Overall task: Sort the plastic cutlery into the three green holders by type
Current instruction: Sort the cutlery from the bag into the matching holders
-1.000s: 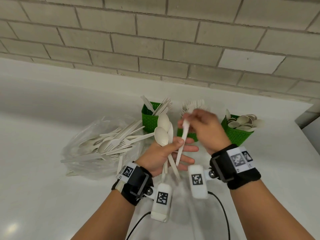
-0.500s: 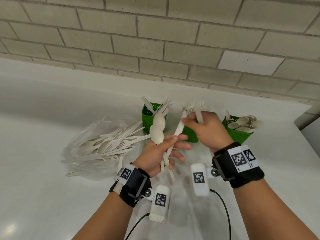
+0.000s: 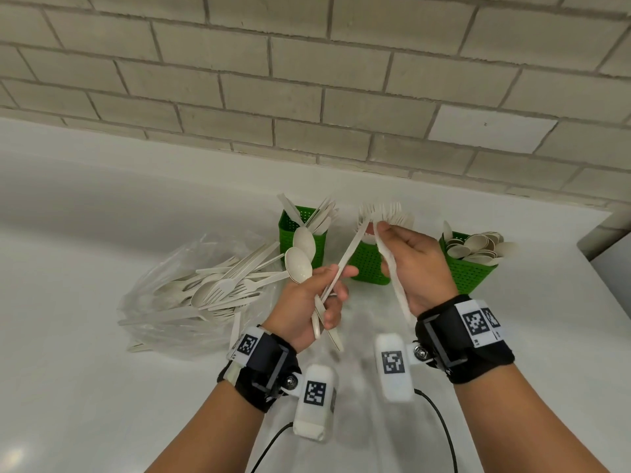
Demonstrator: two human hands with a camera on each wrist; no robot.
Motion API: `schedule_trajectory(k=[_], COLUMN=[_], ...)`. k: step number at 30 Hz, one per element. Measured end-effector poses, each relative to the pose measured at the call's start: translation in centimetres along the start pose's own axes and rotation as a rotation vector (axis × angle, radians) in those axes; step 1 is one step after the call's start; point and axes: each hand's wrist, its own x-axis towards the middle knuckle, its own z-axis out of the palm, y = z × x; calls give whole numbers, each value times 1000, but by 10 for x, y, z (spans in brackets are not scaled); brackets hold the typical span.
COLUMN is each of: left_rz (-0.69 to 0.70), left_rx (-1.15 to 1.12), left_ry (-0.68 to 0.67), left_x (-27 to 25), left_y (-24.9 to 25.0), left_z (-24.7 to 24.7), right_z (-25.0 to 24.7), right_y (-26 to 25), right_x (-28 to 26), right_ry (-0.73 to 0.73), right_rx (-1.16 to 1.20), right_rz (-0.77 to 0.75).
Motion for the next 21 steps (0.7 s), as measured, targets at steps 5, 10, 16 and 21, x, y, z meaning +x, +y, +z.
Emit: schedule_trajectory(k=[5,10,16,21], left_rz=[-167,-236,-256,-131], left_rx=[-205,-150,39,77], left_ry=[-174,-235,-245,4], left_x=[-3,-3,-6,-1], left_y=[4,11,13,4], left_z=[0,-4,-1,-14], right_z=[7,3,6,7], right_y=[5,4,-2,-22], right_x=[-1,4,8,25], right_ry=[-59,-143,-284,-73], right_rx=[278,230,52,-55], right_rz=[9,-6,-51,-245])
